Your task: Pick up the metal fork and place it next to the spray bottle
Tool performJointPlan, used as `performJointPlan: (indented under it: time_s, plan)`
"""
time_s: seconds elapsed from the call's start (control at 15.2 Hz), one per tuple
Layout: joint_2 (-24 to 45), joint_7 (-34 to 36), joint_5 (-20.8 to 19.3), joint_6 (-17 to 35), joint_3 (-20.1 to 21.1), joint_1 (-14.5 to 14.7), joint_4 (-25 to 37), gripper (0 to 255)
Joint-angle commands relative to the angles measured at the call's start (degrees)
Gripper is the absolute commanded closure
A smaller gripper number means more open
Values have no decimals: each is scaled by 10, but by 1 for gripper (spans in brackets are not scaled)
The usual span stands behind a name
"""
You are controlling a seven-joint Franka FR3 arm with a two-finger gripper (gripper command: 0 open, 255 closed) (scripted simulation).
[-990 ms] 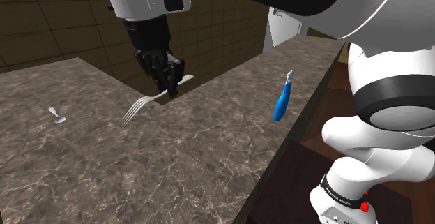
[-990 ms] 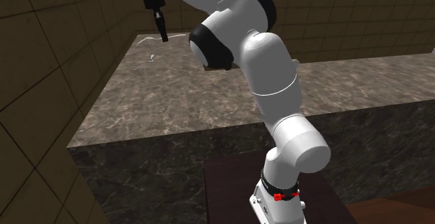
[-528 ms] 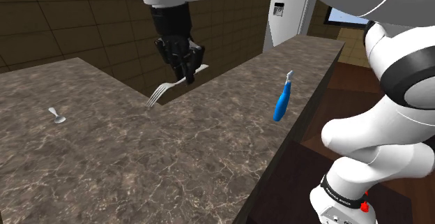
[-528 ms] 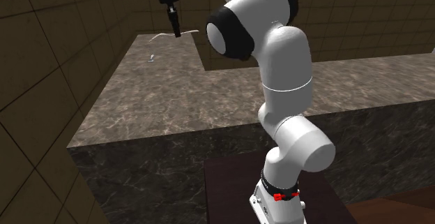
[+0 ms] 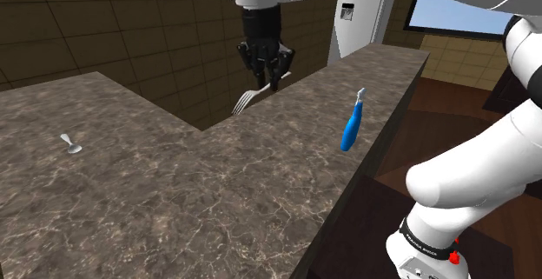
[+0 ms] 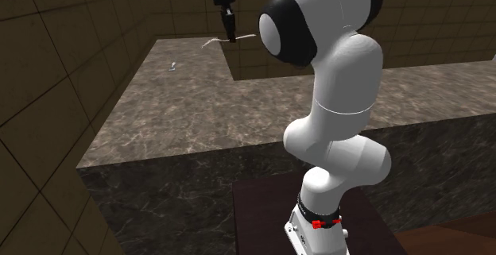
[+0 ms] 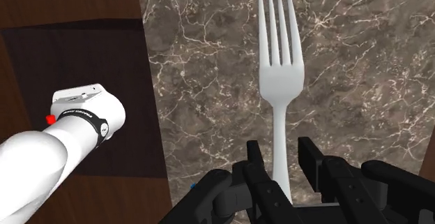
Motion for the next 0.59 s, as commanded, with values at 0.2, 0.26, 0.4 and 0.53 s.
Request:
performJointPlan:
  time_s: [0.2, 0.26, 0.4, 0.53]
  plan:
    - [-61, -101, 20, 10, -113, 22, -66, 255]
    - [-69, -119, 21, 12, -131, 24, -77, 255]
    - [-83, -152, 19, 17, -163, 26, -98, 255]
    - [-94, -185, 15, 22, -192, 25, -116, 255]
